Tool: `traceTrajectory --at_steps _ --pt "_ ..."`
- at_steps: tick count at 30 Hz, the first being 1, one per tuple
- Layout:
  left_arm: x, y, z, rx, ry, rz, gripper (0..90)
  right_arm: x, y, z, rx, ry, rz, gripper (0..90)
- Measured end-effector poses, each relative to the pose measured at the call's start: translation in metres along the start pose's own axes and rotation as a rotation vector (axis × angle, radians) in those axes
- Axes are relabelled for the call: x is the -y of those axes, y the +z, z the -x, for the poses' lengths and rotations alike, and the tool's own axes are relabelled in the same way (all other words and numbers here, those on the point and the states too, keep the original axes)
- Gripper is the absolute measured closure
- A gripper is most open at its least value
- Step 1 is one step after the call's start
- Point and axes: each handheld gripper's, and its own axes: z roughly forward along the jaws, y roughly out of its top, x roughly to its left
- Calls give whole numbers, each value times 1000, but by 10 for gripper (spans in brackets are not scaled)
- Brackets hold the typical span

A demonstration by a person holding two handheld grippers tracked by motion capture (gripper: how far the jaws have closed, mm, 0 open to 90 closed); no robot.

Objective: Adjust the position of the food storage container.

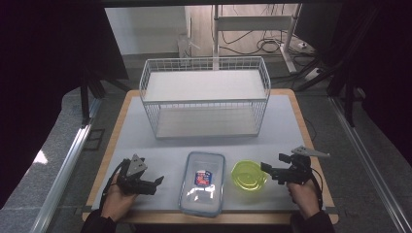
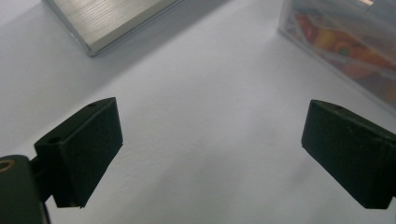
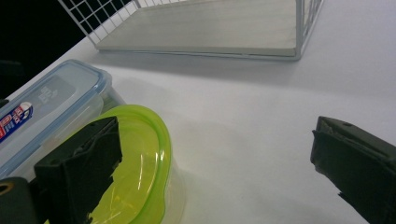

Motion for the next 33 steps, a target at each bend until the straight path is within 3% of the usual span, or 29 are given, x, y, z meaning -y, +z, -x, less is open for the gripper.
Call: traceTrajectory --at_steps 7,13,22,28,30,32,33 --pt "1 -2 -2 31 -58 45 47 -1 3 -5 26 -15 2 18" --pt "0 0 -2 31 -47 34 46 -1 6 -9 51 -43 -23 18" --pt "1 0 -2 47 -53 49 38 -5 1 -13 37 -110 -42 56" --pt "1 0 -2 65 -57 65 36 -10 -2 -24 34 -179 -55 193" --pt "1 0 -2 72 -59 65 35 -13 -4 -32 42 -220 -59 314" --pt "0 0 -2 73 -57 62 35 -13 -5 -35 49 -240 -55 346" --pt "0 0 -1 72 -56 62 35 -15 -7 -40 40 -264 -56 434"
